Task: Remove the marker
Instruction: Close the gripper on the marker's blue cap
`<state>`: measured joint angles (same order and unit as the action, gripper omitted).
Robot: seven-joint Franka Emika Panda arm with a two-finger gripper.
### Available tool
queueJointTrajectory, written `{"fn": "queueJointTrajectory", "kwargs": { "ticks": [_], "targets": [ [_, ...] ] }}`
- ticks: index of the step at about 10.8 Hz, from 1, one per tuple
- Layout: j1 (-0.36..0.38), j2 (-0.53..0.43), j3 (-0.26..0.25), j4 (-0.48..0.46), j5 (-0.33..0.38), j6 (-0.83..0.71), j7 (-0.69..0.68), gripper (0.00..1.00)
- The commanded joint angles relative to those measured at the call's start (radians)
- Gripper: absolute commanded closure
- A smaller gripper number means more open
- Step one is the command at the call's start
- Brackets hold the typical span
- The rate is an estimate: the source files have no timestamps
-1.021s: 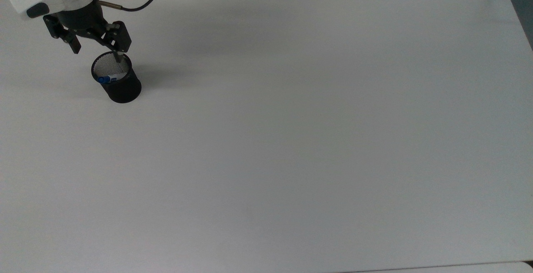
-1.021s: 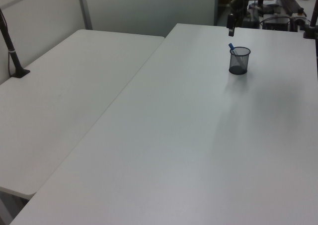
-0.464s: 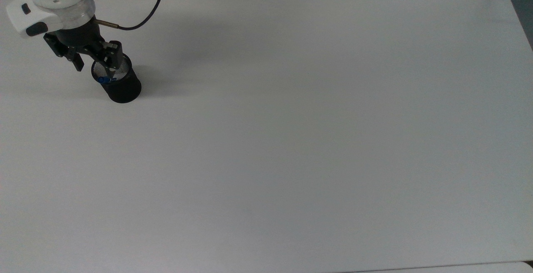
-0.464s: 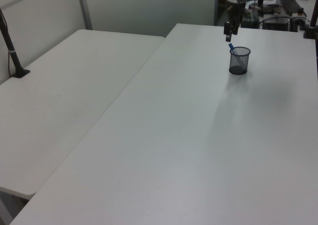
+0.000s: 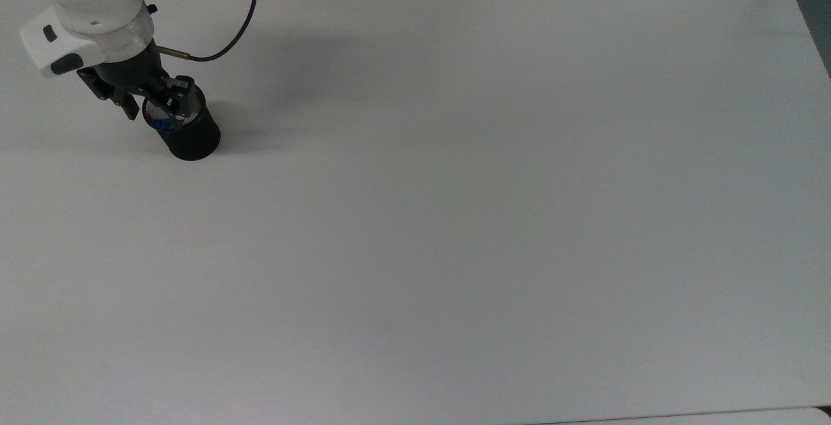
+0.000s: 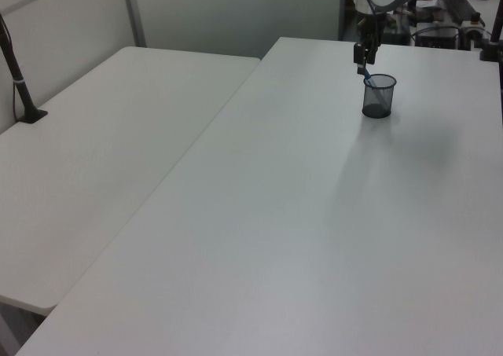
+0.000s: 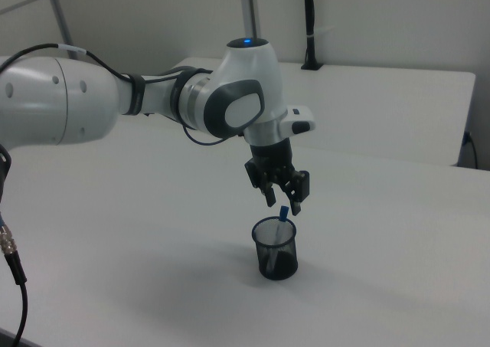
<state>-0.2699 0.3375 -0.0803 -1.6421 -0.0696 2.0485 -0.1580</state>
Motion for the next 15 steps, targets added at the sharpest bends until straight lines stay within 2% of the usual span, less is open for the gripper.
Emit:
{"fn": "queueJointTrajectory", "kwargs": {
  "ticks": [1, 4, 8, 15],
  "targets": [
    [-0.005, 0.003, 0.002, -0.012, 0.004, 0.022, -0.032, 0.50],
    [-0.005, 0.011, 0.002, -0.012, 0.004, 0.024, -0.057, 0.69],
    [-0.005, 0.011, 0.002, -0.012, 0.002, 0.021, -0.087, 0.90],
    [-0.005, -0.046, 0.001, -0.002, 0.004, -0.050, -0.080, 0.91]
  ]
}}
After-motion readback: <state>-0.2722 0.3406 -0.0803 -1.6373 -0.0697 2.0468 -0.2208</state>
